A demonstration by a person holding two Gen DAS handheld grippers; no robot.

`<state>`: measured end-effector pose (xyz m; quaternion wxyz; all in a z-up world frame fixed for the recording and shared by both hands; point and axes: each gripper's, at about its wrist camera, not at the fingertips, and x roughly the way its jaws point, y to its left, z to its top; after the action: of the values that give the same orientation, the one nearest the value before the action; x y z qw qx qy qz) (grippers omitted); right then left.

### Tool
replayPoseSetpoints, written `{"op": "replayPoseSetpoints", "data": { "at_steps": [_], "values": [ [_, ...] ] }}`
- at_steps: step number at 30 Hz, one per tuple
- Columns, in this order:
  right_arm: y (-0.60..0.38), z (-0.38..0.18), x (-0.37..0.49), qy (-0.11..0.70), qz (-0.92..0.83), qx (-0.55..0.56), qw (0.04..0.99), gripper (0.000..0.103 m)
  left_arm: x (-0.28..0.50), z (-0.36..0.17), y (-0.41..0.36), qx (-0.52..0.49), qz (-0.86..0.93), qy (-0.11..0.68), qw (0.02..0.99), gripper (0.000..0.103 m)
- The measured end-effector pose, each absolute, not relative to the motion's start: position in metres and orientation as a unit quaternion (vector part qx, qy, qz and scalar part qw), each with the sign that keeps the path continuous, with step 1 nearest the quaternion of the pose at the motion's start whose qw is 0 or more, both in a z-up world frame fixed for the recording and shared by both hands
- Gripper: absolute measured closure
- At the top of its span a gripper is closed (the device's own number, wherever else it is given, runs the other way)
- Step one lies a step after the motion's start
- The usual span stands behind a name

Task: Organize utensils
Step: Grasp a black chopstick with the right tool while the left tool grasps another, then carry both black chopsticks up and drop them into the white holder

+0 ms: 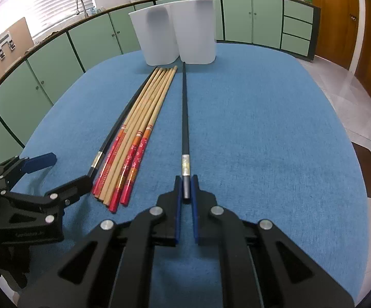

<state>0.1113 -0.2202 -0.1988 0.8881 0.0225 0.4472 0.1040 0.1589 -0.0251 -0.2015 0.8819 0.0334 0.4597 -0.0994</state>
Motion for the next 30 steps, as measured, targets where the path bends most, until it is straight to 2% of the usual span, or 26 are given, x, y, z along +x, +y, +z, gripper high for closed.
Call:
{"op": "replayPoseSetpoints", "data": {
  "at_steps": [3,5,7,8,13,16,22,30],
  "values": [
    [-0.22,-0.2,0.112,0.447,0.104,0.022,0.888,0.096,0.157,-0.202,-0.026,0.037,-0.098,0.452,0.886,0.016],
    [-0.22,-0.2,0.112,0.448,0.105,0.024,0.888,0.096,0.156,-0.2,-0.028,0.037,-0.101,0.446,0.889,0.027],
    [-0.22,-0.2,0.112,0.447,0.105,0.023,0.888,0.096,0.155,-0.198,-0.028,0.03,-0.105,0.442,0.89,0.045],
    [-0.219,-0.2,0.112,0.447,0.104,0.021,0.888,0.096,0.154,-0.198,-0.03,0.026,-0.107,0.44,0.891,0.049],
    [-0.215,-0.2,0.112,0.446,0.1,0.013,0.889,0.097,0.154,-0.196,-0.032,0.014,-0.113,0.435,0.893,0.084],
    [-0.212,-0.198,0.111,0.446,0.095,0.007,0.89,0.097,0.154,-0.195,-0.03,0.005,-0.113,0.436,0.893,0.095],
    [-0.21,-0.181,0.11,0.445,0.084,0.0,0.892,0.097,0.154,-0.185,-0.024,-0.005,-0.109,0.429,0.897,0.096],
    [-0.208,-0.138,0.11,0.416,0.082,-0.011,0.905,0.097,0.147,-0.136,-0.017,0.006,-0.1,0.372,0.923,0.096]
  ]
}}
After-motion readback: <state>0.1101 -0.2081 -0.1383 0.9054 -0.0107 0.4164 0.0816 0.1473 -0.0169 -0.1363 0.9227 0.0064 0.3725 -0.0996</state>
